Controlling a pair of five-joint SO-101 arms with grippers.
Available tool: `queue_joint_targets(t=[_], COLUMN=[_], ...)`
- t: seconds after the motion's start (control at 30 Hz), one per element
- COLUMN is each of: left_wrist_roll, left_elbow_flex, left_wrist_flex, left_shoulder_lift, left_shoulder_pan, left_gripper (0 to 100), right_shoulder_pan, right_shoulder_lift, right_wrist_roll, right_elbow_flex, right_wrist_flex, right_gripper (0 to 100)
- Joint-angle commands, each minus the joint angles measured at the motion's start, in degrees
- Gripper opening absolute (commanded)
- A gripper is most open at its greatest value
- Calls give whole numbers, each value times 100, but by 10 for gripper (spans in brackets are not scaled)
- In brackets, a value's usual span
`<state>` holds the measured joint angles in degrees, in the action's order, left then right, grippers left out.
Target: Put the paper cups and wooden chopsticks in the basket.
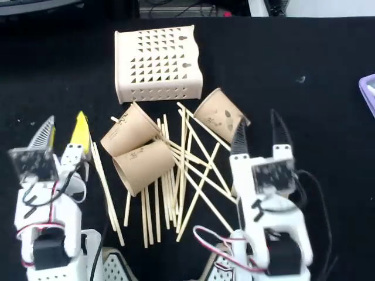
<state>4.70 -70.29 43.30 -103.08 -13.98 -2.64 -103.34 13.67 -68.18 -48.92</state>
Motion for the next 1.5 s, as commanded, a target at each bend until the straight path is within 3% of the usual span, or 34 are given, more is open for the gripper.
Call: queue_joint_targets(t=[0.0, 0.23, 0.4, 0.63, 0.77, 1.03, 1.27, 1.47], left_wrist_roll=[-26, -132, -554, -1196, -1257, -1327, -1327, -1275], left_elbow_flex=[1015, 2914, 4338, 6510, 7565, 9253, 10281, 10132], left_wrist_flex=[-114, -70, -70, -70, -70, -62, 343, 607], left_shoulder_lift=[677, 3877, 6532, 9723, 11174, 12721, 13002, 13090], left_shoulder_pan=[-75, 57, 259, 303, 321, 655, 769, 875], left_gripper=[199, 199, 200, 200, 200, 200, 200, 200], right_shoulder_pan=[62, 62, 53, 53, 44, 44, 44, 26], right_shoulder_lift=[-242, 637, 2580, 5727, 7029, 8444, 8971, 9086], right_wrist_roll=[-53, -62, -132, -1204, -1371, -1380, -1380, -1389], right_elbow_flex=[1121, 2167, 3125, 4356, 4831, 5393, 5420, 5437], right_wrist_flex=[-273, -299, -352, -352, -308, -299, -193, -132], right_gripper=[201, 201, 201, 201, 201, 199, 198, 198])
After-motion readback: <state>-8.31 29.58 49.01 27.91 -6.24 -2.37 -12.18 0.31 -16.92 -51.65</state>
